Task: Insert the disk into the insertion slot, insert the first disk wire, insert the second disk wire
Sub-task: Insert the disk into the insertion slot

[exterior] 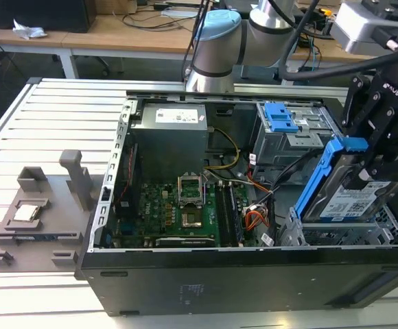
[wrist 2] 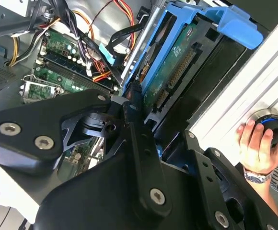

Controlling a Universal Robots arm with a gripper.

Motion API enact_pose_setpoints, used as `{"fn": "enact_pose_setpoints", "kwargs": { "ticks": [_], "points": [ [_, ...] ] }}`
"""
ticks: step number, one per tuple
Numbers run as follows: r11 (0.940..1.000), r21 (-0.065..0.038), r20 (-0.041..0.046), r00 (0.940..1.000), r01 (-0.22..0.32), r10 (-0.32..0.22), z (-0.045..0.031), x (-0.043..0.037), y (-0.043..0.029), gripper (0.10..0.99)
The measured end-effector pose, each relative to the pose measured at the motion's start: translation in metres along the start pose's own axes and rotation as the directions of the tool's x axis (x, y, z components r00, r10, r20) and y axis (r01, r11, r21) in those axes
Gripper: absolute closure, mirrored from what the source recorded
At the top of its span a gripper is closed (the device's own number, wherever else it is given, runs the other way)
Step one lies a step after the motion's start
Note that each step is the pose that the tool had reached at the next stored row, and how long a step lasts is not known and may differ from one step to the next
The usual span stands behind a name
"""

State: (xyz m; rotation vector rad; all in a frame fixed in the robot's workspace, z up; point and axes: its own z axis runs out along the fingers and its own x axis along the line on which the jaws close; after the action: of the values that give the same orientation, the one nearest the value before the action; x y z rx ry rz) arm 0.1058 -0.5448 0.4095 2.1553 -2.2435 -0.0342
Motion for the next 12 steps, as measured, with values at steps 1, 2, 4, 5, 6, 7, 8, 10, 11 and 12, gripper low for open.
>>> {"fn": "enact_pose_setpoints", "kwargs": {
  "ticks": [1,2,4,5,6,7,8,10,11,12],
  "points": [
    [1.0000,0.000,-0.0001,1.0000,0.000,0.000,0.0027,0.0000,-0.0001,0.722],
    [1.0000,0.000,0.0000,1.0000,0.000,0.000,0.0048,0.0000,-0.0002,0.722],
    [1.0000,0.000,-0.0001,1.0000,0.000,0.000,0.0091,-0.0001,-0.0003,0.722],
    [1.0000,0.000,-0.0001,1.0000,0.000,0.000,0.0131,-0.0001,-0.0005,0.722],
    [1.0000,0.000,-0.0001,1.0000,0.000,0.000,0.0160,-0.0001,-0.0006,0.722],
    [1.0000,0.000,-0.0001,1.0000,0.000,0.000,0.0192,-0.0001,-0.0007,0.722],
    [1.0000,0.000,0.0000,1.0000,0.000,0.000,0.0216,-0.0002,-0.0008,0.722],
    [1.0000,0.000,-0.0001,1.0000,0.000,0.000,0.0225,-0.0002,-0.0008,0.722],
    [1.0000,0.000,-0.0003,1.0000,0.000,0.000,0.0226,-0.0002,-0.0008,0.722],
    [1.0000,0.000,-0.0001,1.0000,0.000,0.000,0.0228,-0.0002,-0.0008,0.722]
  ]
}}
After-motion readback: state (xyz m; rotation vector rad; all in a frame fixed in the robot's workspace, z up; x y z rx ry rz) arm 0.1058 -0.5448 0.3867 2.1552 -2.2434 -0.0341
